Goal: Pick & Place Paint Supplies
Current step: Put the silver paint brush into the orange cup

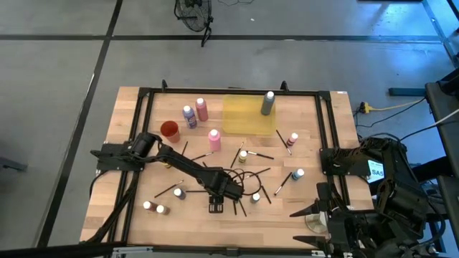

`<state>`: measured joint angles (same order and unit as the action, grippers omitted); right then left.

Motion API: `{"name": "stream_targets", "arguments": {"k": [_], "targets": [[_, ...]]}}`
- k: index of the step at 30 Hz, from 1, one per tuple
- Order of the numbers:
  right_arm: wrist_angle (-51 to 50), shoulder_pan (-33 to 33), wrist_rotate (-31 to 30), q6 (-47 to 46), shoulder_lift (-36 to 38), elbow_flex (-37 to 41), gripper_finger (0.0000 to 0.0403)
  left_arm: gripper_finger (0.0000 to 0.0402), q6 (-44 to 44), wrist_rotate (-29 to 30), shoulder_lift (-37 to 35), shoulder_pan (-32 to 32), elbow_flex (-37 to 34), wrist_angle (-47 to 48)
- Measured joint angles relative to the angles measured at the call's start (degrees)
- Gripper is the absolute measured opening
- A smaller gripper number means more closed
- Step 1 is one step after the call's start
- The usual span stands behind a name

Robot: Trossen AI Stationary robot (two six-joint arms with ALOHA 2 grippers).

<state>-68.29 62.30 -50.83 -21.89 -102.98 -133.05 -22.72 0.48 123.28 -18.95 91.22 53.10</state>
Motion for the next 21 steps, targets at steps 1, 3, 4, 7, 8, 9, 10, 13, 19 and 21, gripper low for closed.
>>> {"name": "stream_targets", "arguments": {"k": [1, 3, 4, 7, 8, 9, 10, 13, 19, 21], "targets": [[-0.04, 0.00, 0.00, 0.00, 0.00, 0.00, 0.0233, 0.0173, 0.15, -0.01, 0.00, 0.01, 0.00, -0.08], [-0.15, 0.00, 0.00, -0.02, 0.00, 0.00, 0.0233, 0.0173, 0.16, 0.01, 0.00, 0.01, 0.00, -0.20], [-0.31, 0.00, 0.00, -0.13, 0.00, 0.00, 0.0233, 0.0173, 0.16, 0.01, 0.00, -0.01, 0.00, -0.20], [-0.57, 0.00, 0.00, -0.24, 0.02, 0.00, 0.0233, 0.0173, 0.49, -0.41, 0.00, -0.01, -0.02, -0.20], [-0.59, 0.00, 0.00, -0.24, 0.04, 0.00, 0.0233, 0.0172, 0.50, -0.73, 0.01, -0.01, -0.02, -0.19], [-0.66, 0.00, 0.00, -0.26, 0.07, 0.00, 0.0233, 0.0171, 0.50, -0.96, 0.11, -0.01, -0.08, -0.26], [-0.74, 0.00, 0.00, -0.27, 0.09, 0.00, 0.0233, 0.0169, 0.48, -1.23, 0.09, -0.01, -0.44, -0.56], [-0.82, 0.00, 0.00, -0.40, 0.11, 0.00, 0.0234, 0.0159, 0.14, -2.26, -0.18, 0.07, -1.65, -0.98], [-1.16, 0.00, -0.04, -0.42, 0.15, 0.00, 0.0234, 0.0134, -0.94, -1.34, -0.17, -0.08, -2.62, -2.52], [-1.16, 0.00, -0.04, -0.39, 0.21, 0.00, 0.0234, 0.0126, -0.96, -1.38, -0.12, 0.08, -2.67, -2.69]]}}
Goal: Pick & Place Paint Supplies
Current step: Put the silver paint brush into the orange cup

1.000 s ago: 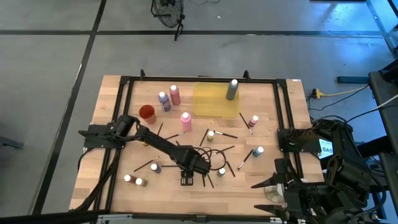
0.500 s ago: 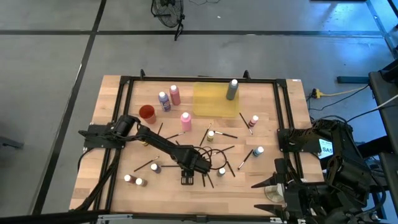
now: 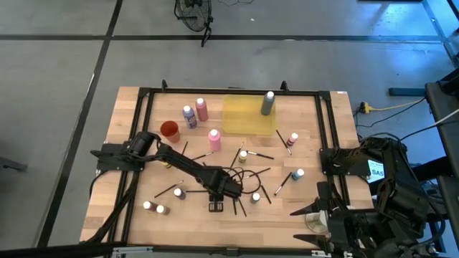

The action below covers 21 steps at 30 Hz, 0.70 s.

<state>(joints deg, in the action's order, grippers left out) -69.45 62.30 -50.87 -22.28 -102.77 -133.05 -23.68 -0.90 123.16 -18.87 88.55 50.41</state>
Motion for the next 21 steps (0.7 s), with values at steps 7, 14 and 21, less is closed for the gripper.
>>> {"name": "stream_targets", "arguments": {"k": [7, 14, 21], "targets": [[0.09, 0.00, -0.04, -0.02, 0.03, 0.00, 0.0234, 0.0089, 0.02, 0.22, 0.14, 0.08, -0.04, 0.03], [0.20, 0.03, 0.09, -0.46, 0.03, 0.00, 0.0234, 0.0058, 0.31, 0.46, 0.19, 0.10, -0.07, 0.42], [0.20, 0.11, 0.38, -0.90, 0.03, 0.00, 0.0234, 0.0026, 0.31, 1.91, 0.21, -0.09, -0.11, 0.46]]}}
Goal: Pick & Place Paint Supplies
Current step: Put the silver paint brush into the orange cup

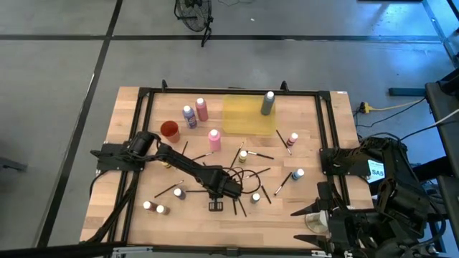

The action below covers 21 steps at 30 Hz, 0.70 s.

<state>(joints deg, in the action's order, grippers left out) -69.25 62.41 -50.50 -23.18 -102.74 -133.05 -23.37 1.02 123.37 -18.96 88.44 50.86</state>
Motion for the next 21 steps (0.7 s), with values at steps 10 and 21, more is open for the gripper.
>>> {"name": "stream_targets", "arguments": {"k": [10, 21], "targets": [[0.01, 0.04, 1.04, 0.00, 0.02, 0.00, 0.0234, 0.0004, -0.01, 1.36, 0.00, -0.35, 0.00, 0.05], [0.28, 0.33, 1.20, -0.20, 0.02, 0.00, 0.0234, 0.0002, -3.06, 4.20, -1.81, -0.92, -0.28, -0.17]]}}
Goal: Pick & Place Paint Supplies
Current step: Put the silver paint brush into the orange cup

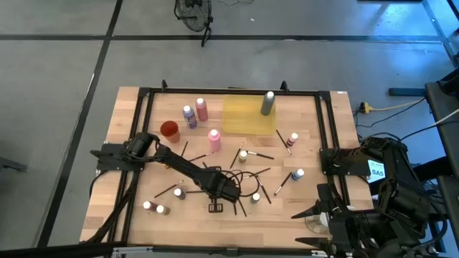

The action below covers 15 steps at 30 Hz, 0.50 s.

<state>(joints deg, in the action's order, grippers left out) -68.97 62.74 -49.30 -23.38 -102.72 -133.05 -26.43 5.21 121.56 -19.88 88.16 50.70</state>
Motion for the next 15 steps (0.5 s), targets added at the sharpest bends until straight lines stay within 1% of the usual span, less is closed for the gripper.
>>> {"name": "stream_targets", "arguments": {"k": [6, 12, 15], "targets": [[0.37, 0.04, 0.00, 0.00, 0.00, 0.00, 0.0234, 0.0002, -1.43, 1.13, -2.97, -0.59, 0.00, 0.50], [0.71, 0.04, -0.03, 0.00, 0.02, 0.00, 0.0234, 0.0002, -3.67, 5.16, -7.95, -1.18, 0.06, 0.80], [0.85, 0.04, -0.10, 0.02, 0.02, 0.00, 0.0234, 0.0002, -4.60, 9.10, -11.38, -1.56, 0.09, 0.77]]}}
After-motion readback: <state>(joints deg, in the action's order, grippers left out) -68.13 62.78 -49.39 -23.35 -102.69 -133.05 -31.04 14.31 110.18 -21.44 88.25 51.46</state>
